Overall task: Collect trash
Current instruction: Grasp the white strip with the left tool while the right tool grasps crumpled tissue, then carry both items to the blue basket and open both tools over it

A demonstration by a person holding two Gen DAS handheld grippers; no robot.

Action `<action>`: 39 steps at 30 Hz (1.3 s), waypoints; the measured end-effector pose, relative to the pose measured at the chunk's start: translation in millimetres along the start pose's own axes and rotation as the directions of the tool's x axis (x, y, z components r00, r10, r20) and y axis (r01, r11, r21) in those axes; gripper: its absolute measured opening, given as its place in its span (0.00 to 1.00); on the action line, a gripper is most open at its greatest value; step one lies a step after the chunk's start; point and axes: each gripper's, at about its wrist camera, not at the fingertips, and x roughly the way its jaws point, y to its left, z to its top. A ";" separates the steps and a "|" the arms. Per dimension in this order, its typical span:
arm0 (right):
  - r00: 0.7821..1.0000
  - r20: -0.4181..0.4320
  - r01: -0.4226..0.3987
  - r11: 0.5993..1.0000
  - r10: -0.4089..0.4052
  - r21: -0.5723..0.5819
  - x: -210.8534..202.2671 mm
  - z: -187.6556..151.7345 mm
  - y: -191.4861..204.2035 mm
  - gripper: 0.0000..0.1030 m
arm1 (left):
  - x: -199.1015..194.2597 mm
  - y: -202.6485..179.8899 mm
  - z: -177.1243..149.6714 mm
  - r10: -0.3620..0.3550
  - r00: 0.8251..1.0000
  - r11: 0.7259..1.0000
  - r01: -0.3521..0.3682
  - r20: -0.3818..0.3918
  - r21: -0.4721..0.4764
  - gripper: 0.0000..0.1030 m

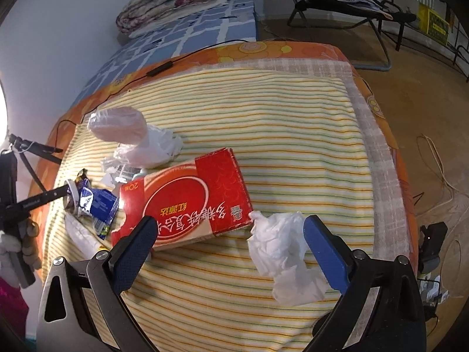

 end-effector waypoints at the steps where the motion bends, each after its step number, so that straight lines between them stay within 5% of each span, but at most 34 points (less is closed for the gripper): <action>1: 1.000 -0.002 0.019 1.000 -0.019 0.001 0.2 0.4 -3.7 0.96 | 0.3 0.2 -0.4 -0.001 1.000 1.000 0.001 0.000 -0.003 0.08; 9: 0.996 -0.060 0.063 0.998 -0.062 0.019 14.6 -7.0 -25.9 0.96 | -12.7 4.3 0.7 -0.018 0.999 0.999 0.019 0.034 -0.029 0.06; 15: 0.993 -0.095 0.064 0.998 -0.064 -0.001 22.6 -12.6 -26.0 0.69 | -22.9 5.5 1.1 -0.031 0.998 0.999 0.033 0.051 -0.032 0.05; 17: 0.992 -0.119 0.050 0.999 -0.050 -0.003 27.1 -15.8 -26.4 0.45 | -26.3 5.4 -0.5 -0.033 0.998 0.999 0.035 0.056 -0.031 0.05; 19: 0.989 -0.131 0.064 0.998 -0.067 -0.021 29.7 -19.2 -23.5 0.33 | -28.8 5.3 -1.2 -0.037 0.998 0.999 0.039 0.059 -0.032 0.05; 22: 0.991 -0.119 0.056 0.998 -0.060 -0.035 26.3 -19.2 -21.3 0.27 | -31.8 2.8 -2.6 -0.041 0.997 0.999 0.043 0.063 -0.029 0.05; 39: 0.999 -0.010 -0.041 0.998 0.041 -0.037 -39.2 -28.9 -11.6 0.23 | -76.9 -20.5 -30.7 -0.076 0.993 0.996 0.072 0.093 0.046 0.04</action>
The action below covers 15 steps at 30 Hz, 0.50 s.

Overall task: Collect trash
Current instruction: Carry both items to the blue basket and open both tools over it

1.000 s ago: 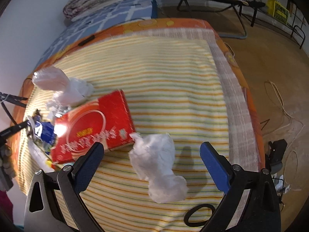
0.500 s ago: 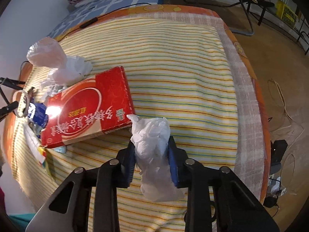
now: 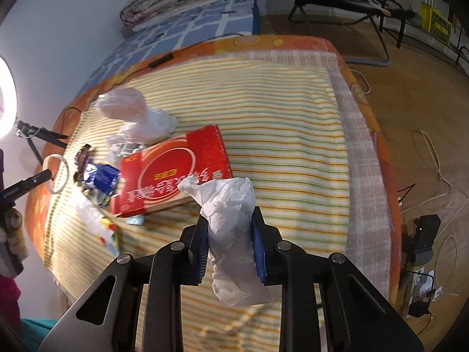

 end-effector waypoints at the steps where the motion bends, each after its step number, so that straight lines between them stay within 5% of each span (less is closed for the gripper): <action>1: 1.000 0.006 0.001 1.000 -0.001 -0.009 -4.1 -1.2 2.9 0.23 | -3.8 -2.4 -1.8 0.001 1.000 1.000 -0.001 0.004 0.008 0.04; 15: 0.997 0.070 -0.006 0.985 0.019 -0.171 -57.8 -49.3 69.5 0.23 | -74.3 -31.7 -61.0 -0.035 0.999 0.995 0.032 0.031 0.091 0.04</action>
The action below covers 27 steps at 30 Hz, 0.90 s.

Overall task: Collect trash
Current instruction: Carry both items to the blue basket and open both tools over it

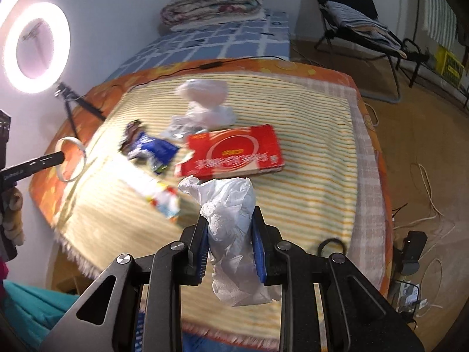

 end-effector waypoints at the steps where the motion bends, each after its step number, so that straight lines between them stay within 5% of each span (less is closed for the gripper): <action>1: 1.000 0.002 -0.003 1.000 0.003 -0.009 -3.0 -4.9 5.3 0.23 | -3.7 -2.3 -6.0 0.000 1.000 1.000 0.000 -0.001 0.007 0.04; 13: 0.998 -0.039 -0.052 0.992 0.048 -0.112 -21.6 -78.1 66.8 0.23 | -31.1 -29.5 -97.5 -0.016 0.998 0.997 0.020 -0.063 0.069 0.04; 27: 0.987 -0.127 -0.116 0.979 0.095 -0.169 -17.4 -153.5 113.8 0.23 | -18.1 -57.9 -189.4 -0.009 0.981 0.989 0.037 -0.196 0.141 0.04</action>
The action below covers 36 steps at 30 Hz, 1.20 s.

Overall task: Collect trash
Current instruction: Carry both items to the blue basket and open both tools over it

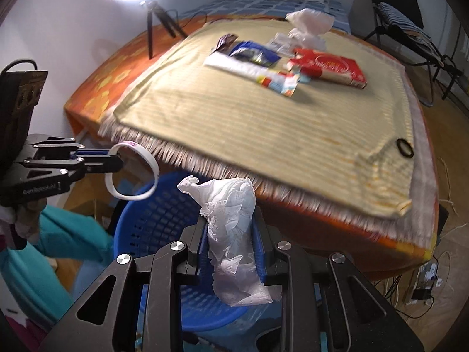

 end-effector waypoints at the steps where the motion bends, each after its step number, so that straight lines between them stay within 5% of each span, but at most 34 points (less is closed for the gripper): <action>1: 1.000 -0.007 -0.004 1.000 0.004 -0.002 1.5 -3.3 2.0 0.23 | 2.5 -1.3 -4.2 0.002 1.000 1.000 -0.002 -0.007 0.002 0.04; 23: 0.989 -0.145 -0.022 1.000 0.020 -0.014 46.8 -47.0 19.5 0.33 | 51.7 -15.8 -53.8 0.078 0.984 0.995 -0.067 -0.159 0.073 0.05; 26: 0.989 -0.146 -0.019 1.000 0.017 -0.011 48.1 -46.9 19.0 0.48 | 54.0 -15.7 -55.9 0.079 0.983 0.995 -0.067 -0.168 0.074 0.12; 32: 0.990 -0.144 -0.013 1.000 0.011 -0.011 47.3 -46.7 17.5 0.52 | 56.6 -19.1 -53.7 0.087 0.983 0.994 -0.075 -0.160 0.079 0.35; 36: 0.989 -0.145 -0.001 1.000 0.000 -0.010 47.3 -46.5 17.2 0.56 | 54.9 -15.6 -53.1 0.092 0.983 0.994 -0.082 -0.158 0.071 0.37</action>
